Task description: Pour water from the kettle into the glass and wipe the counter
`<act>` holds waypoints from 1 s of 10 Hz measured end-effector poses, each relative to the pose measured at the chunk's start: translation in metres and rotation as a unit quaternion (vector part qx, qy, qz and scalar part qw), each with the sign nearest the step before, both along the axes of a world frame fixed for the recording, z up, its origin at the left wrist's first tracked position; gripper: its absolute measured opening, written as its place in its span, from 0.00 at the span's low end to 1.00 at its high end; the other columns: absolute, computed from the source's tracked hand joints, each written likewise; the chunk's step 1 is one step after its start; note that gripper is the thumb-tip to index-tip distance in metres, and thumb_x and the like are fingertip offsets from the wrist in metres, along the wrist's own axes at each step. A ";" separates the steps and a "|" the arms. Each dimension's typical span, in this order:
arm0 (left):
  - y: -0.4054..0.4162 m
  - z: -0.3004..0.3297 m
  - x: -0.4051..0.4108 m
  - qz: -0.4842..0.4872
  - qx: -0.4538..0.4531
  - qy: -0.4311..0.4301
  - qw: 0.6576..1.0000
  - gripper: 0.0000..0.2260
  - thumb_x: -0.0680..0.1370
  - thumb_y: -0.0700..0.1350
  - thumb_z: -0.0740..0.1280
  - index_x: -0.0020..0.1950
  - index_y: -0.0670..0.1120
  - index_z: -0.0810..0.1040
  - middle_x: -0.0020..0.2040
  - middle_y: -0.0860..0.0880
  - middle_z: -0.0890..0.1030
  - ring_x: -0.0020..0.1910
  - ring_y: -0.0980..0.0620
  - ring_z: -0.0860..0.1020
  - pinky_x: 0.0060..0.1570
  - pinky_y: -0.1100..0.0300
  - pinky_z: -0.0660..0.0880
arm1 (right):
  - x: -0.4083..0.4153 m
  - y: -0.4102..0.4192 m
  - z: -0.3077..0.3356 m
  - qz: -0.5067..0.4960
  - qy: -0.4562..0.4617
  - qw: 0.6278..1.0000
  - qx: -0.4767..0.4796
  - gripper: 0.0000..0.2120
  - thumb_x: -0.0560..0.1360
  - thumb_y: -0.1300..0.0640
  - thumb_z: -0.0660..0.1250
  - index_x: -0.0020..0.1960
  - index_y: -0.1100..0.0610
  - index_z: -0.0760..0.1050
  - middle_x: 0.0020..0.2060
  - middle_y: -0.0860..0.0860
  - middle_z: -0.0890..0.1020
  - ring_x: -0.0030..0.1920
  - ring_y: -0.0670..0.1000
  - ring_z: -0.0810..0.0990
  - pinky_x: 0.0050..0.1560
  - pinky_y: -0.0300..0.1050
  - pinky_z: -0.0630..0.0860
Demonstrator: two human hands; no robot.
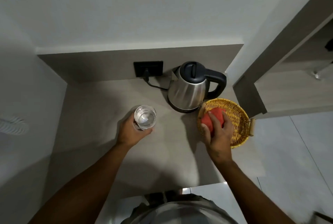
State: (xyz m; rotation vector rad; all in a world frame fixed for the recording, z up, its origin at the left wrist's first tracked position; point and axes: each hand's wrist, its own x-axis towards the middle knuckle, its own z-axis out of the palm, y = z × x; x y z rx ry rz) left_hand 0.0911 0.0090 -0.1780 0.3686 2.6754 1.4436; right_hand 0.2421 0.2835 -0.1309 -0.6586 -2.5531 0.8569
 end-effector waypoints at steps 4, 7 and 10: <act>-0.001 -0.001 0.001 -0.011 -0.035 -0.020 0.999 0.37 0.59 0.49 0.87 0.66 0.51 0.78 0.56 0.56 0.84 0.53 0.61 0.80 0.52 0.81 0.68 | -0.043 0.056 -0.044 -0.047 -0.265 0.963 0.011 0.27 0.80 0.36 0.56 0.76 0.45 0.63 0.79 0.58 0.53 0.75 0.67 0.54 0.73 0.69 0.53; -0.001 0.010 0.001 -0.039 -0.033 -0.055 0.997 0.39 0.59 0.47 0.88 0.67 0.54 0.75 0.58 0.56 0.82 0.56 0.61 0.80 0.58 0.71 0.74 | -0.046 0.039 -0.007 -0.063 -0.135 0.989 -0.020 0.31 0.82 0.38 0.47 0.79 0.54 0.57 0.80 0.58 0.56 0.79 0.60 0.50 0.77 0.63 0.47; 0.014 0.066 -0.006 -0.036 -0.028 -0.046 0.998 0.47 0.65 0.58 0.83 0.79 0.48 0.66 0.76 0.49 0.72 0.74 0.48 0.71 0.73 0.49 0.69 | -0.069 -0.028 0.052 0.146 0.033 0.979 0.137 0.26 0.83 0.49 0.54 0.77 0.60 0.62 0.77 0.59 0.62 0.78 0.56 0.55 0.78 0.56 0.50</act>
